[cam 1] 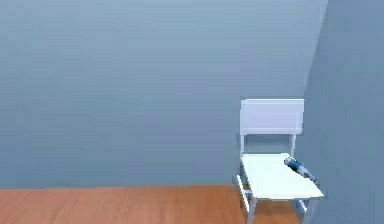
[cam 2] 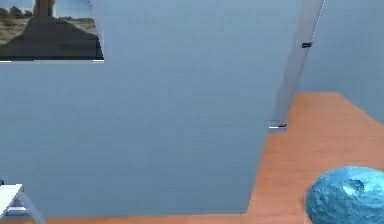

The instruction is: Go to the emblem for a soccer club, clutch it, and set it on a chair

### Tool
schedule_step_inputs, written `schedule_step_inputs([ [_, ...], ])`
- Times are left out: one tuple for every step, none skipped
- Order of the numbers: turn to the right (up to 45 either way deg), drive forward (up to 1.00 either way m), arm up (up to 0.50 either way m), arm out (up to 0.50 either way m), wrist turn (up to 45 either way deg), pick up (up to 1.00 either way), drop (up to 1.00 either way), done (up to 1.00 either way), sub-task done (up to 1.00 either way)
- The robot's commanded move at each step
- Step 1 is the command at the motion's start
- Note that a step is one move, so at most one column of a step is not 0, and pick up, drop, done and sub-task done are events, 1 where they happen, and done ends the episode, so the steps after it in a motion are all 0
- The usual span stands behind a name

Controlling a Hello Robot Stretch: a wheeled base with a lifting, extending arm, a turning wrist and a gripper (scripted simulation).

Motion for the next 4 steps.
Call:
schedule_step_inputs([
  [0.0, 0.30, 0.00, 0.00, 0.0, 0.00, 0.00, 0.00, 0.00],
  [-45.0, 0.00, 0.00, 0.00, 0.0, 0.00, 0.00, 0.00, 0.00],
  [-24.0, 0.00, 0.00, 0.00, 0.0, 0.00, 0.00, 0.00, 0.00],
  [0.0, 0.40, 0.00, 0.00, 0.0, 0.00, 0.00, 0.00, 0.00],
])
